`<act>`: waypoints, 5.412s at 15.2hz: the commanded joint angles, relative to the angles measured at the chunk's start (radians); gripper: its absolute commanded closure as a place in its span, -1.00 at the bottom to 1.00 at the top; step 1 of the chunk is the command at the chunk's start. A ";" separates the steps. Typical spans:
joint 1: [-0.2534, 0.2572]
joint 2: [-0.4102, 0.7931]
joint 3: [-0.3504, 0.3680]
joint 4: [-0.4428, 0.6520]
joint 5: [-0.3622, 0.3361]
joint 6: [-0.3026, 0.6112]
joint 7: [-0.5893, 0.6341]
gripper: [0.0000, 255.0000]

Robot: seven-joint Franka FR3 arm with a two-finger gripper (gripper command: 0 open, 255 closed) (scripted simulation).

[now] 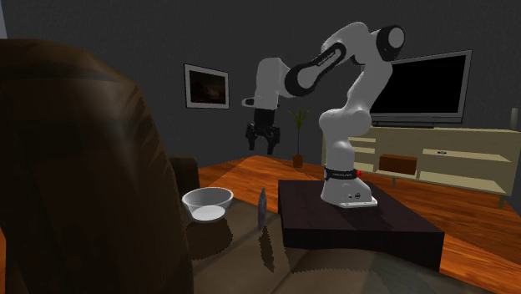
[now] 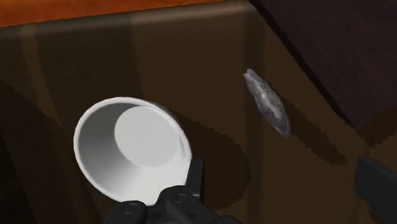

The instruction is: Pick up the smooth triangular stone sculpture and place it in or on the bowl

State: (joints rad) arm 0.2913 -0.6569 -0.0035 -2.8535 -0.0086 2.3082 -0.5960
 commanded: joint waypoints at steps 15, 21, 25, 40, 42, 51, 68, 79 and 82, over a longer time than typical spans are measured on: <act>0.136 0.478 -0.056 -0.126 -0.027 0.604 -0.299 -1.00; 0.139 0.517 -0.058 -0.122 -0.023 0.639 -0.301 -1.00; 0.138 0.517 -0.058 -0.122 -0.023 0.639 -0.301 1.00; 0.132 0.380 -0.053 -0.123 -0.031 0.503 -0.296 1.00; 0.131 0.338 -0.052 -0.120 -0.032 0.457 -0.295 1.00; 0.129 0.169 -0.048 -0.090 -0.032 0.259 -0.294 1.00; 0.095 0.190 -0.116 0.150 -0.049 0.042 -0.385 1.00; 0.073 0.550 -0.240 0.568 0.014 -0.019 -0.584 1.00; 0.063 0.630 -0.258 0.673 0.042 -0.047 -0.627 1.00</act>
State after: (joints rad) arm 0.3583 -0.0455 -0.2556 -2.2047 0.0264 2.2670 -1.2097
